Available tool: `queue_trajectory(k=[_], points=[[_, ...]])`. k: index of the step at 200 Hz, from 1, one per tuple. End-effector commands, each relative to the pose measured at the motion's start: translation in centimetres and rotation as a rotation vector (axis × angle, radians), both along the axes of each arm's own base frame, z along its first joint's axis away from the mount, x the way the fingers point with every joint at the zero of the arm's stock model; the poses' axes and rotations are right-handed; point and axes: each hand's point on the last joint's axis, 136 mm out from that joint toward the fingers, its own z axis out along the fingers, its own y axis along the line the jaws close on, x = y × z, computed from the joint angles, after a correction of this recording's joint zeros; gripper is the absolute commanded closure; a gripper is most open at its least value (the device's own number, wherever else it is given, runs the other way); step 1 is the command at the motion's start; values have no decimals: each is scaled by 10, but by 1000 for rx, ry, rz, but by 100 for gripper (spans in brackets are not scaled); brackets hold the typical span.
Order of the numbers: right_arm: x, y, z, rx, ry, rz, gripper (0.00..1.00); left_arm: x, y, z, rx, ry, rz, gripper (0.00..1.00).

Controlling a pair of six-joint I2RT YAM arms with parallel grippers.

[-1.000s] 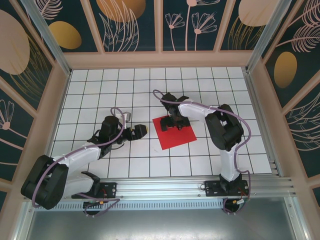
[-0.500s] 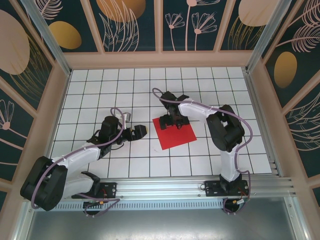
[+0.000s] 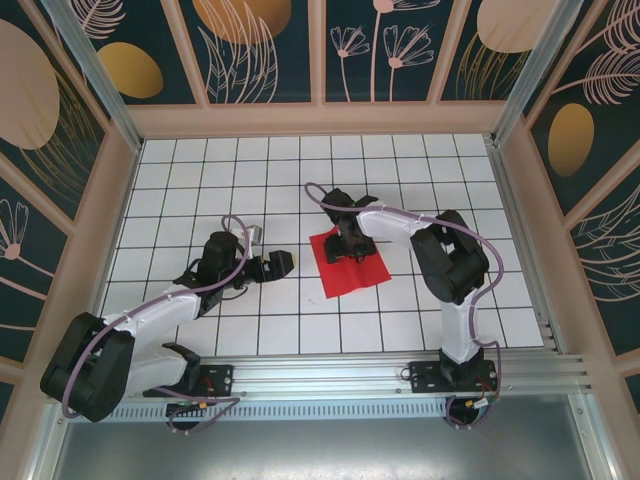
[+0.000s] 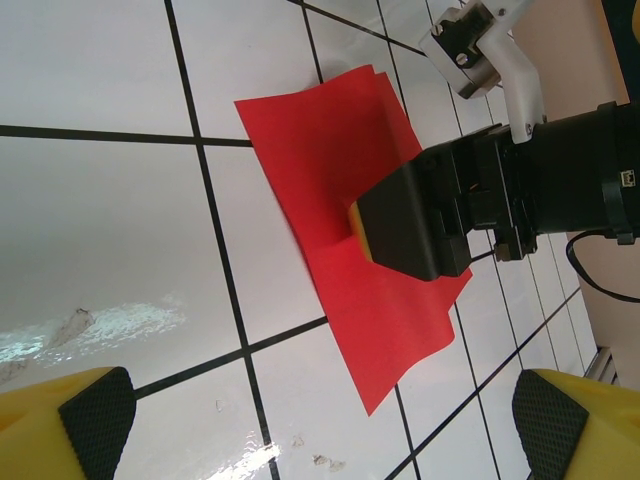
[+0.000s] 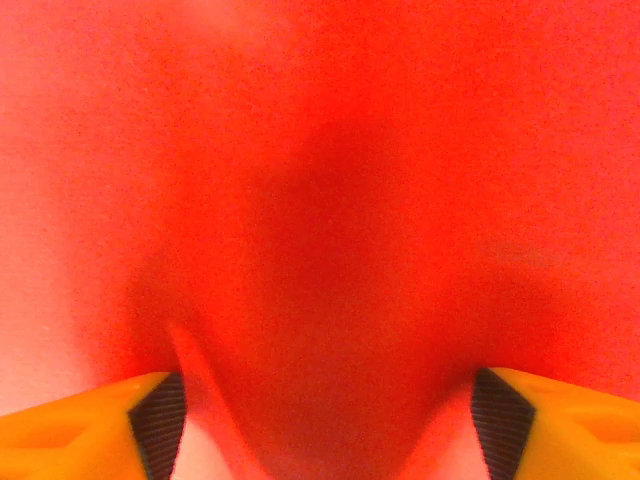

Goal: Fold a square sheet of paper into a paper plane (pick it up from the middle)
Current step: Fold the square sheet of paper in half at the center of the table.

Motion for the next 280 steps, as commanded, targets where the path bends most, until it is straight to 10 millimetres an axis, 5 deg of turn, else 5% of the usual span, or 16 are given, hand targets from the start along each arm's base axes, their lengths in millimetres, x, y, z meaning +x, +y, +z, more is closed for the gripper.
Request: queue_trajectory(k=[1, 61, 137, 182, 226, 280], points=[[-19, -10, -23, -51, 102, 7, 25, 3, -5, 14, -8, -34, -19, 2], [3, 15, 58, 119, -47, -18, 53, 5, -1, 19, -7, -53, 11, 1], [-9, 70, 124, 586, -65, -17, 60, 13, 3, 36, -31, -109, 62, 2], [-12, 70, 105, 724, -17, -67, 59, 8, -1, 41, -65, -97, 37, 2], [-16, 44, 65, 726, 38, -153, 56, 0, -5, 35, -75, -72, -2, 1], [-18, 0, 48, 633, 19, -230, 39, -2, -14, 35, -85, -56, -44, 2]])
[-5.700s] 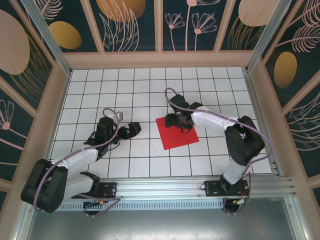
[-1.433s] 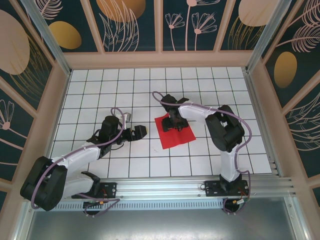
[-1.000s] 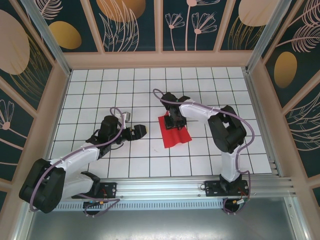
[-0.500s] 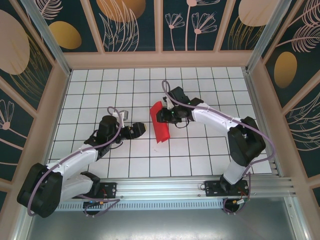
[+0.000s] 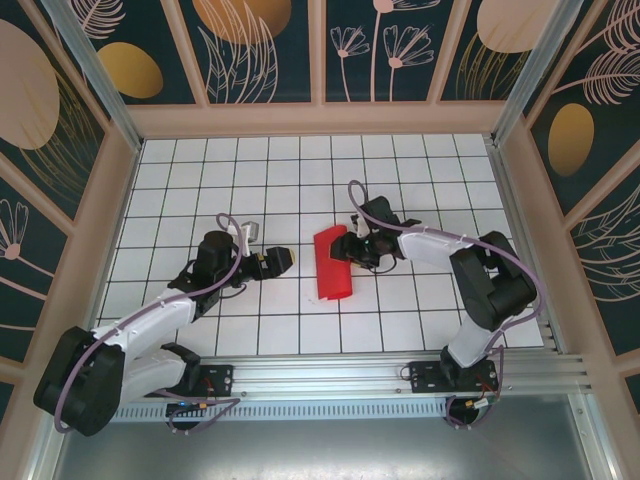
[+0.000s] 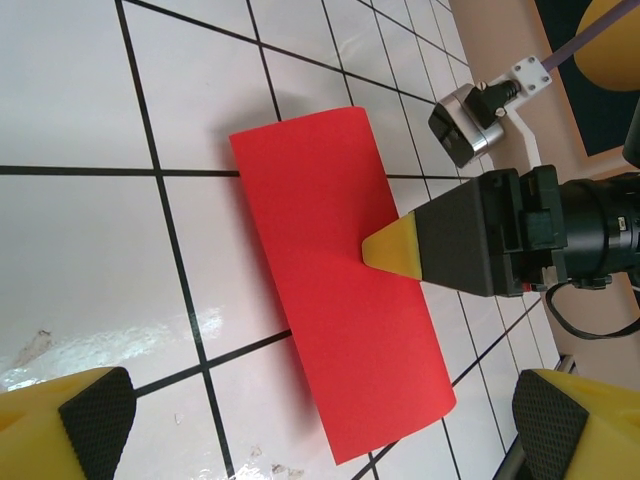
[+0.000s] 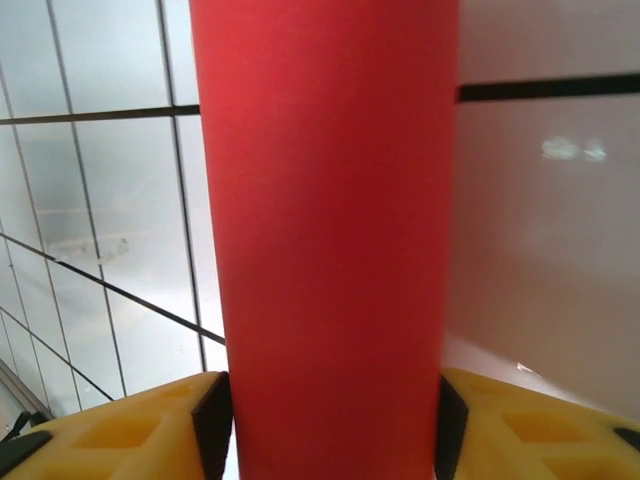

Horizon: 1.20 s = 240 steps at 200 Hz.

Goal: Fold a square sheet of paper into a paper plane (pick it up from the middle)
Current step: Fold the square sheet of paper in half at the center of the table.

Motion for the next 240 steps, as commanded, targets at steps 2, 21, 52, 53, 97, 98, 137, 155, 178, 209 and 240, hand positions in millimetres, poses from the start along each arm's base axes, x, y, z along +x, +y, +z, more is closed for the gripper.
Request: queue_trajectory(k=[2, 21, 52, 53, 97, 98, 137, 155, 178, 209, 240], points=[[6, -17, 11, -8, -50, -30, 37, -1, -12, 11, -28, -17, -46, 3], [6, -27, 9, -22, -47, -45, 30, -2, -20, 10, -20, -12, -67, 7], [4, -42, 3, -70, -38, -65, 28, -1, -27, 1, 7, 19, -65, 20], [3, -42, 3, -71, -38, -64, 28, -1, -28, 0, 8, 20, -66, 21], [-5, -47, -2, -78, -30, -12, 35, 0, -47, -3, 36, 33, -75, 33], [-5, -47, -2, -78, -29, -11, 35, 0, -47, -3, 37, 34, -74, 33], [-7, -50, -6, -100, -25, 19, 39, 5, -63, -6, 41, 49, -53, 41], [-6, -50, -9, -110, -20, 25, 39, 8, -66, -8, 33, 60, -34, 47], [-2, -47, -11, -98, -10, 4, 39, 11, -68, -9, 27, 66, -15, 47], [-1, -44, -18, -89, 8, -31, 39, 13, -69, -13, 20, 75, -2, 47], [1, -43, -23, -105, 14, -51, 39, 13, -71, -15, 22, 81, -14, 47]])
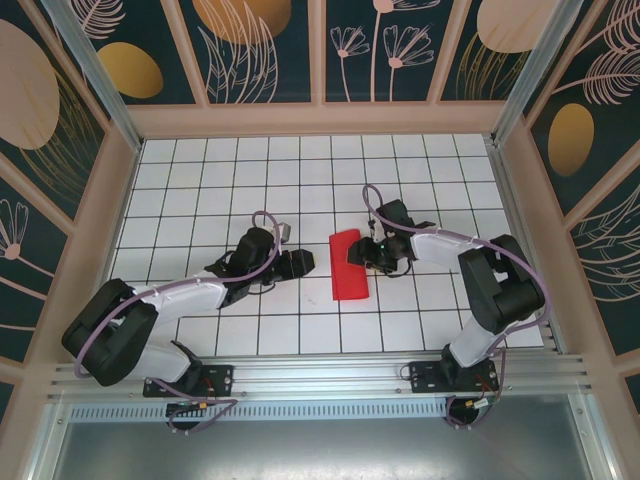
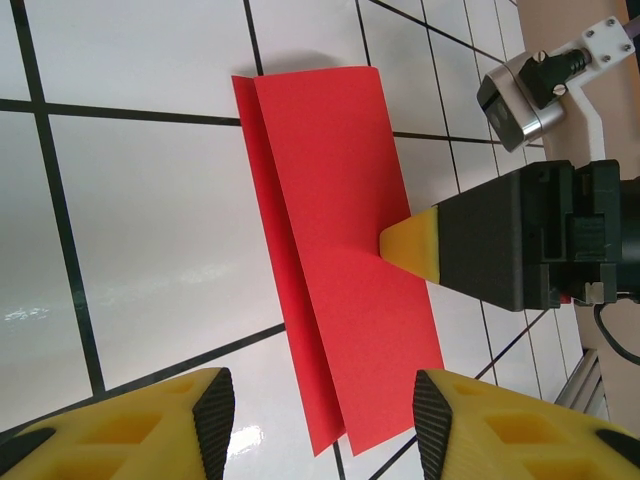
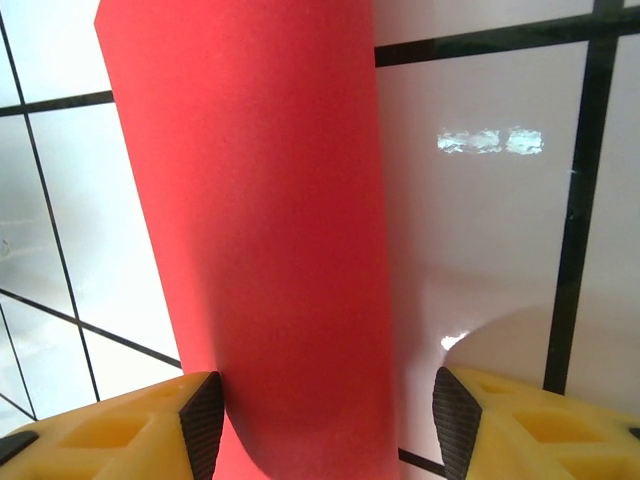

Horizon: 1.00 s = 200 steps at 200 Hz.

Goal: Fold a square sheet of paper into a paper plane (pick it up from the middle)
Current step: Fold the square sheet of paper in half at the center of the table, then hold the square sheet of paper at the center of the table.

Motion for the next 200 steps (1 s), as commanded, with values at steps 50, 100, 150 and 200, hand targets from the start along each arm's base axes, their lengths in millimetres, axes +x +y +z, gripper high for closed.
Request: queue_trajectory(k=[50, 100, 150, 200], points=[[3, 8, -4, -10, -2, -21, 39, 8, -11, 11, -37, -28, -5, 47], [2, 15, -7, -9, 6, -16, 38, 9, -16, 10, -39, -22, -19, 48], [4, 15, -10, -35, 6, -28, 37, 8, -17, 8, -37, -15, -25, 48], [2, 18, -11, -69, 7, -15, 35, 9, -18, 5, -35, -10, -33, 49]])
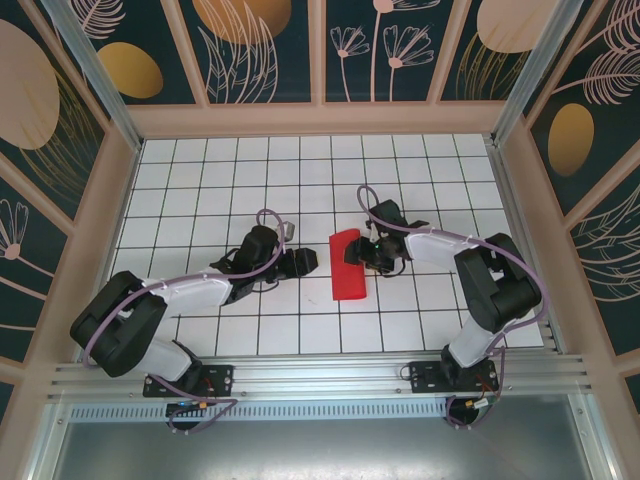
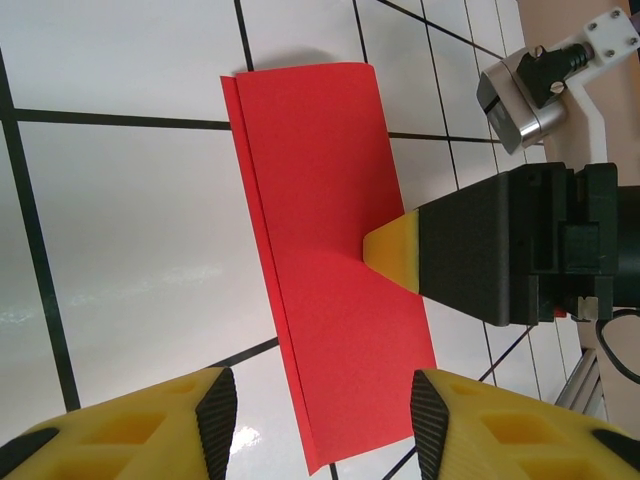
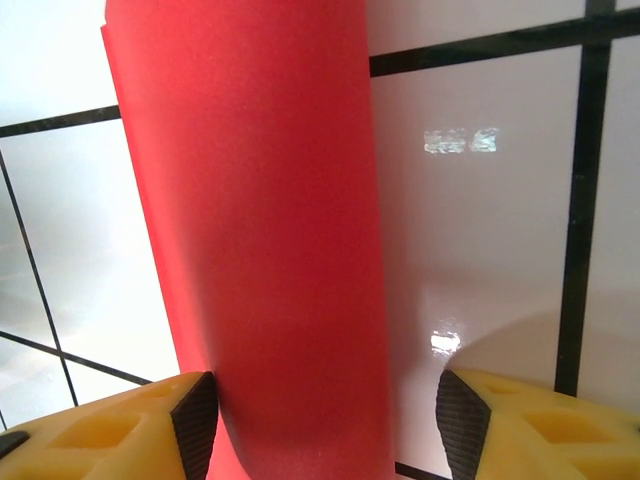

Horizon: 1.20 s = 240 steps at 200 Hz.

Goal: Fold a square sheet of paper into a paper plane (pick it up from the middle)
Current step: Hold the square sheet of paper at the center of the table.

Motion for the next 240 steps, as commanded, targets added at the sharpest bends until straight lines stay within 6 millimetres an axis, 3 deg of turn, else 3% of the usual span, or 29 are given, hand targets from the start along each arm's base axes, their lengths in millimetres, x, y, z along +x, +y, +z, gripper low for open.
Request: queue_trajectory(k=[1, 112, 126, 152, 170, 184, 203, 240], points=[[0, 13, -9, -7, 8, 21, 35, 3, -9, 9, -30, -15, -20, 49], [-2, 10, -19, -89, 25, 35, 35, 3, -14, 7, -33, -7, -38, 54], [-3, 8, -23, -99, 30, 32, 36, 4, -16, 7, -31, -7, -37, 57], [-4, 5, -26, -120, 37, 28, 36, 5, -20, 2, -8, 10, -39, 78], [-5, 4, -27, -122, 38, 29, 36, 8, -25, -2, 13, 19, -38, 83], [-5, 4, -28, -124, 40, 30, 36, 8, -32, -3, 29, 21, -52, 94], [-5, 3, -29, -131, 42, 31, 36, 10, -40, -7, 52, 29, -57, 100], [-6, 2, -30, -136, 44, 33, 36, 14, -53, -20, 100, 55, -64, 100]])
